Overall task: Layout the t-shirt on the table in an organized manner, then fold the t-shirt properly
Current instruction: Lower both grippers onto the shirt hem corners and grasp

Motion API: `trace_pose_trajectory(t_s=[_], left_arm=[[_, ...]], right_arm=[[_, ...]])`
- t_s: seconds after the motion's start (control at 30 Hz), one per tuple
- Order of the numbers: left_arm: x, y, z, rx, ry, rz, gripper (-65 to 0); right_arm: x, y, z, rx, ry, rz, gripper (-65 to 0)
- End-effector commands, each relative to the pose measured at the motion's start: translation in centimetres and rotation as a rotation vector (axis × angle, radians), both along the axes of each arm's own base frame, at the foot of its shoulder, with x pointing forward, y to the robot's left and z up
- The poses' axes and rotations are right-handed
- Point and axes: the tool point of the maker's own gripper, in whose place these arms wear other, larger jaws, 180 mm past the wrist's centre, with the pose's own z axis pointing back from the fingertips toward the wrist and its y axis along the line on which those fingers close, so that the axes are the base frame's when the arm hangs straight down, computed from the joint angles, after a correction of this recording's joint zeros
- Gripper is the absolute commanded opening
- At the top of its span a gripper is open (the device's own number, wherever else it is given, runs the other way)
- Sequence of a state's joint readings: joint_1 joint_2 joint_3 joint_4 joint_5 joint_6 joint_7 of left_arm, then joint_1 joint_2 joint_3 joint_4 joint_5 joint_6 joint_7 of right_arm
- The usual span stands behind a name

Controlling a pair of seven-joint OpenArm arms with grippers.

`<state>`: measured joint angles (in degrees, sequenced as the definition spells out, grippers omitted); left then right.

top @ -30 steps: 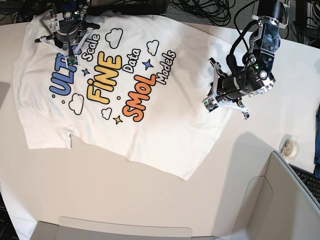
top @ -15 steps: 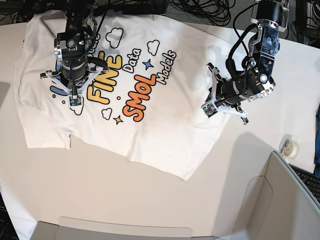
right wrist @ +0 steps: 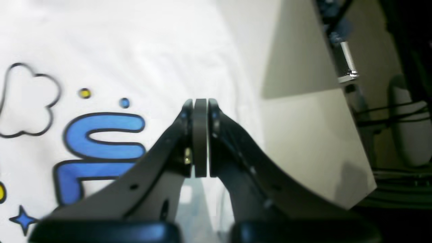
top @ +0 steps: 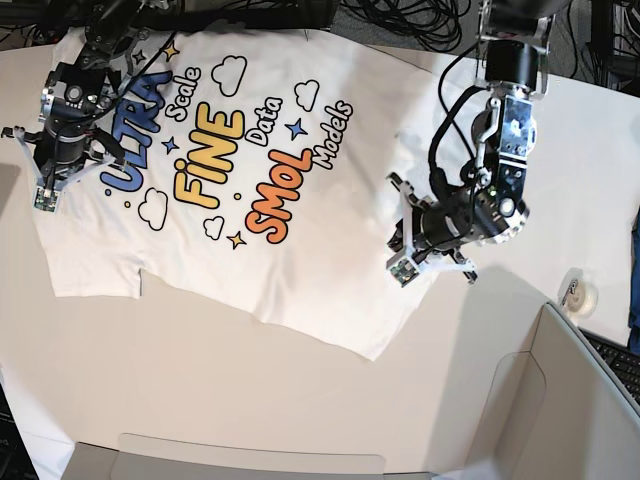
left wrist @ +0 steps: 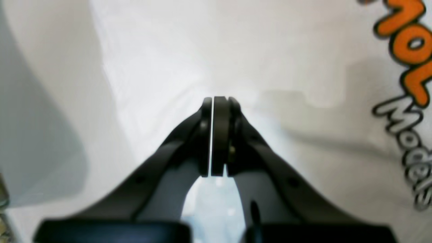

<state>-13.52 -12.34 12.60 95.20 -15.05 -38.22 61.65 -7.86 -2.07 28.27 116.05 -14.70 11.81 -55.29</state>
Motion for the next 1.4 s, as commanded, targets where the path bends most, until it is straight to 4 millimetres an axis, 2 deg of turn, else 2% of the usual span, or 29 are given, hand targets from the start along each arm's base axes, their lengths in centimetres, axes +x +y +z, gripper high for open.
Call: trace_pose_trajectory(t_s=[0.0,0.13,0.27,0.33,0.47,0.53,0.6,0.67,0.73,0.83,0.9,1.1,1.2,1.37], left_arm=[[1.9,-0.5,1.8,-0.025,-0.048,0.007,-65.0],[4.6,-3.2,1.8,-0.143,-0.037,0.009,-65.0],[7.2,-5.0,1.2,-0.294,-0.039,0.026,-65.0],[8.5,-5.7,0.9,-0.377,-0.047,0.044,-65.0],[10.1,-5.0,-1.2,-0.427,0.016,0.101,-65.0],[10.2,-4.5,-2.6,-0.431,0.063,0.13,-65.0],[10.0,-4.1,-3.9,-0.441,0.095,0.155,-65.0],[10.2,-3.6,-4.0,-0.448,0.084,0.165,-65.0],[9.9,-2.0,-4.6,-0.432,0.084,0.185,-65.0],[9.6,-0.9,-5.1,-0.42,0.085,0.2,-65.0],[9.7,-0.2,-5.1,-0.409,0.083,0.206,-65.0],[10.0,0.8,-5.1,-0.401,0.074,0.231,-65.0],[10.7,1.9,-5.1,-0.386,0.053,0.302,-65.0],[13.4,3.6,-3.2,-0.402,-0.059,0.419,-65.0]], right_arm=[[0.3,-0.6,1.1,-0.027,-0.038,-0.005,-65.0],[-0.8,-2.0,0.4,-0.027,-0.013,-0.055,-65.0],[-1.9,-3.4,-1.7,0.004,0.036,-0.104,-65.0],[-2.6,-3.8,-3.4,0.03,0.076,-0.126,-65.0],[-2.0,-4.1,-4.9,0.046,0.085,-0.115,-65.0],[-1.9,-4.1,-6.0,0.056,0.1,-0.11,-65.0],[-1.0,-4.6,-6.5,0.057,0.095,-0.104,-65.0],[-0.5,-4.8,-7.5,0.078,0.111,-0.103,-65.0],[0.8,-5.2,-8.2,0.102,0.114,-0.104,-65.0],[3.0,-4.7,-9.3,0.154,0.118,-0.097,-65.0],[4.6,-5.0,-9.3,0.166,0.113,-0.089,-65.0],[11.2,-3.3,-8.5,0.164,0.062,0.031,-65.0],[14.0,-1.8,-8.1,0.163,0.063,0.094,-65.0],[17.3,-0.5,-7.4,0.189,0.029,0.134,-65.0]])
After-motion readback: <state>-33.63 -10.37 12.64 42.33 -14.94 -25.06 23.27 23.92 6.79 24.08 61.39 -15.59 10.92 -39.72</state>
